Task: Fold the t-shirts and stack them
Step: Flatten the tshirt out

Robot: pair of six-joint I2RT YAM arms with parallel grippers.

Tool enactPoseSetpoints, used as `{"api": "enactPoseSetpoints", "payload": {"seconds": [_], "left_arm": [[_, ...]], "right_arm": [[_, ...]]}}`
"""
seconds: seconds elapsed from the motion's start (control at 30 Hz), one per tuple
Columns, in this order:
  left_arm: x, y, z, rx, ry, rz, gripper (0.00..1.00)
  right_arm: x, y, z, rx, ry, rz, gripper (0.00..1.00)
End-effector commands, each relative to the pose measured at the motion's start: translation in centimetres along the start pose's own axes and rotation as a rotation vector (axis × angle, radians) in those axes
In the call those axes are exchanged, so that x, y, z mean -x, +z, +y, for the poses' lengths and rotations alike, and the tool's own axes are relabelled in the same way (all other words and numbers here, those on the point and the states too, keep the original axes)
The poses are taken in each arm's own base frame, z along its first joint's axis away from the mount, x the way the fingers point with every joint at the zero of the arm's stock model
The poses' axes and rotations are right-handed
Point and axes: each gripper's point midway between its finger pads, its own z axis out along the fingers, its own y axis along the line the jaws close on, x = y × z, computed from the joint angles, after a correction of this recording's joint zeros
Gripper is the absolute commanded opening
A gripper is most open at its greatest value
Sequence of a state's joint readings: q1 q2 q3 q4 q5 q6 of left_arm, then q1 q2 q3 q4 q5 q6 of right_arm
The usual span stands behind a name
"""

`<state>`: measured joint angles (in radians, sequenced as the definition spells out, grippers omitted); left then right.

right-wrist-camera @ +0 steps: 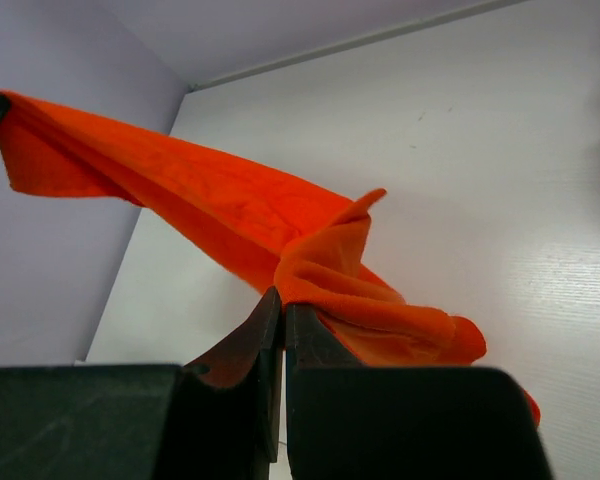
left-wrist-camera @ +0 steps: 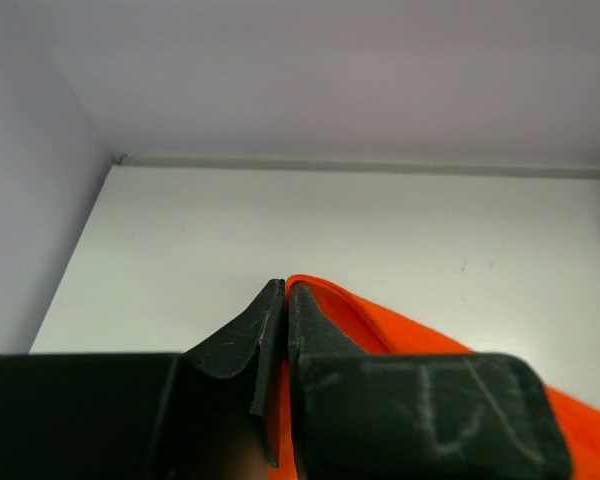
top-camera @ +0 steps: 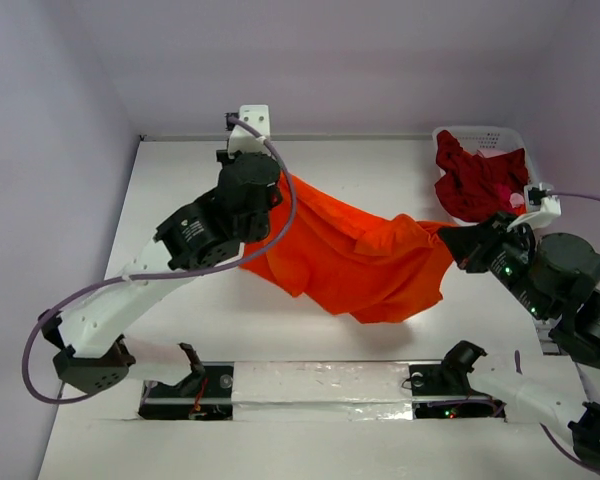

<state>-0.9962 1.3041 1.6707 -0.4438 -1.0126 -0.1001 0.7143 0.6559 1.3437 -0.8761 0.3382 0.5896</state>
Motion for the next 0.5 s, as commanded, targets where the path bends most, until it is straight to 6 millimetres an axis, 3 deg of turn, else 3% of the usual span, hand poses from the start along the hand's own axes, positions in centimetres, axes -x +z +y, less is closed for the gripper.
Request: {"api": "enactPoseSetpoints", "payload": {"seconds": [0.0,0.1,0.2,0.33,0.47], "left_arm": [[3.2,-3.4,5.4,0.01,-0.23,-0.051,0.0],[2.4,-4.7,7.9,0.028,-0.247,-0.032,0.0],[0.3,-5.7,10.1,0.048,-0.232,-0.007,0.0],[-3.4,-6.4,11.4,0.043,-0.193,0.051,0.0],[-5.8,-7.1,12.2,0.032,-0.159,0.099,0.0]], "right_arm": [[1.8,-0.7,-0.1,-0.01,-0.007,-0.062,0.0],[1.8,-1.4,-1.0,-0.04,-0.026,-0.061,0.0],[1.0,-2.1,-2.6,-0.096,-0.053,-0.039,0.0],[-0.2,-4.0,-5.2,-0.16,-0.072,-0.018,0.0],[-1.4,-6.4,-7.6,-0.22,-0.084,0.014,0.0]]}}
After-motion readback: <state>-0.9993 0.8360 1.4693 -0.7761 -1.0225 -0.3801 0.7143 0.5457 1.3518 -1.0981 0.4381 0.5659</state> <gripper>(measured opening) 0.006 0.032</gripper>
